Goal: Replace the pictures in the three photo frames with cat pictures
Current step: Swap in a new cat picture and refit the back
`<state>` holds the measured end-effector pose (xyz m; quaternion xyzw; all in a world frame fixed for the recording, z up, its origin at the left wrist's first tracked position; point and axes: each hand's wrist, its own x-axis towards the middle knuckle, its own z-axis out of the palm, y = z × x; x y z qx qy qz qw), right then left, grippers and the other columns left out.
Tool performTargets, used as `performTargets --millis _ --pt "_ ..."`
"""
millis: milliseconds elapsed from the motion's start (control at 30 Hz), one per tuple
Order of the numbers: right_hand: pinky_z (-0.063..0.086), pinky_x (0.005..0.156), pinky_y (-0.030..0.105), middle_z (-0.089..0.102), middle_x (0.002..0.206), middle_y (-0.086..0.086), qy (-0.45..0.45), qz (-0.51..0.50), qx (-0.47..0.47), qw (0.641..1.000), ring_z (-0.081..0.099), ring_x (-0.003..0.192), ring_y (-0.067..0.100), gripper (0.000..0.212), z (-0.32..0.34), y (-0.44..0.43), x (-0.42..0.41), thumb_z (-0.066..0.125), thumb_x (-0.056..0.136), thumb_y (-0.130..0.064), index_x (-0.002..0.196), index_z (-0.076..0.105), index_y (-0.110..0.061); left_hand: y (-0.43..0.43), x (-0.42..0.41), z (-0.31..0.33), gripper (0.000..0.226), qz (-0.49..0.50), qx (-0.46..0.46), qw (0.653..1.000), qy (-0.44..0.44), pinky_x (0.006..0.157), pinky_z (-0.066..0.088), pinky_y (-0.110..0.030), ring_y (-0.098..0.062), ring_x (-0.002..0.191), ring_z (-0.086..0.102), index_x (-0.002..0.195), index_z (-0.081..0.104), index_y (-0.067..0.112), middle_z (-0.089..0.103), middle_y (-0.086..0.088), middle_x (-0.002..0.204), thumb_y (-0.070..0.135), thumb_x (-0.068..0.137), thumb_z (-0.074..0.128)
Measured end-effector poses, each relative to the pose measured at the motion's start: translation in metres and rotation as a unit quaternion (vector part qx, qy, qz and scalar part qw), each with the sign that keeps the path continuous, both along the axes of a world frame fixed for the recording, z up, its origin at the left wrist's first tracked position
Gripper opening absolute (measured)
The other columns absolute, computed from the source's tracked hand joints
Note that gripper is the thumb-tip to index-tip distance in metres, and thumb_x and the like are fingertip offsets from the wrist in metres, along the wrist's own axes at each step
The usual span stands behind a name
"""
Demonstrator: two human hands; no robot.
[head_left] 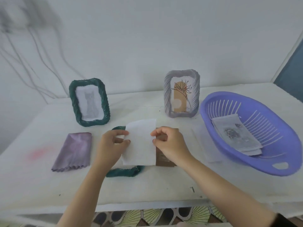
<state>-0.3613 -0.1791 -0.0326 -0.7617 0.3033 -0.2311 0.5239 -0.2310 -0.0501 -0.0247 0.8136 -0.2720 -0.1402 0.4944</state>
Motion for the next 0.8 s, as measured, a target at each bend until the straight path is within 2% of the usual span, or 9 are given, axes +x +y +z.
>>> performTargets --millis 67,167,267,400,500,633,700,800 --pt "0.041 0.058 0.012 0.063 0.076 -0.009 0.033 0.003 -0.032 0.999 0.053 0.056 -0.001 0.019 -0.008 0.010 0.018 0.061 0.079 -0.007 0.087 0.067 -0.023 0.009 0.012 -0.003 0.019 0.025 0.028 0.999 -0.018 0.057 0.036 -0.015 -0.009 0.070 0.055 0.089 0.063 0.026 0.060 0.001 0.078 0.010 0.080 0.067" --pt "0.043 0.059 0.011 0.064 0.093 -0.013 0.085 0.011 -0.081 0.993 0.053 0.063 0.000 0.019 -0.017 0.020 0.032 0.058 0.084 -0.013 0.096 0.066 -0.025 0.018 0.027 -0.011 0.020 0.033 0.056 0.997 -0.041 0.060 0.036 -0.012 -0.011 0.078 0.058 0.095 0.066 0.022 0.062 -0.001 0.083 0.010 0.079 0.068" --pt "0.040 0.064 0.014 0.062 0.106 -0.008 0.120 0.038 -0.130 0.983 0.050 0.073 0.001 0.023 -0.024 0.027 0.045 0.056 0.085 -0.014 0.106 0.063 -0.021 0.026 0.039 -0.019 0.022 0.016 0.086 0.993 -0.080 0.063 0.036 -0.009 -0.003 0.075 0.055 0.099 0.066 0.016 0.061 -0.001 0.090 0.008 0.079 0.067" --pt "0.044 0.082 0.025 0.058 0.113 -0.003 0.164 0.050 -0.193 0.966 0.051 0.105 0.013 0.025 -0.033 0.033 0.056 0.054 0.086 -0.019 0.110 0.061 -0.020 0.031 0.050 -0.030 0.024 -0.024 0.121 0.985 -0.123 0.063 0.035 -0.004 -0.002 0.072 0.054 0.102 0.066 0.011 0.056 0.000 0.095 0.006 0.079 0.066" --pt "0.044 0.082 0.027 0.053 0.115 -0.003 0.176 0.046 -0.213 0.960 0.048 0.107 0.015 0.025 -0.035 0.037 0.059 0.052 0.087 -0.022 0.112 0.058 -0.021 0.032 0.058 -0.035 0.025 -0.048 0.140 0.977 -0.156 0.066 0.035 -0.004 -0.004 0.073 0.052 0.103 0.066 0.010 0.053 0.003 0.096 0.005 0.078 0.065" --pt "0.043 0.080 0.025 0.052 0.115 -0.004 0.166 0.030 -0.240 0.956 0.048 0.106 0.014 0.024 -0.037 0.040 0.060 0.051 0.089 -0.027 0.112 0.057 -0.021 0.035 0.063 -0.039 0.025 -0.059 0.165 0.953 -0.245 0.091 0.034 -0.022 -0.018 0.105 0.051 0.103 0.068 0.017 0.065 0.003 0.108 0.017 0.078 0.068" --pt "0.042 0.081 0.023 0.053 0.115 -0.005 0.158 0.022 -0.241 0.957 0.048 0.107 0.013 0.024 -0.038 0.041 0.061 0.052 0.090 -0.030 0.112 0.057 -0.022 0.037 0.065 -0.038 0.027 -0.058 0.170 0.954 -0.238 0.097 0.035 -0.029 -0.023 0.118 0.047 0.105 0.067 0.019 0.066 0.002 0.110 0.023 0.079 0.069" --pt "0.041 0.082 0.022 0.053 0.116 -0.006 0.147 0.012 -0.228 0.962 0.047 0.109 0.012 0.025 -0.039 0.042 0.061 0.054 0.089 -0.030 0.112 0.056 -0.022 0.041 0.068 -0.040 0.032 -0.069 0.167 0.965 -0.192 0.095 0.033 -0.023 -0.015 0.127 0.041 0.111 0.064 0.022 0.061 0.004 0.117 0.027 0.080 0.068"
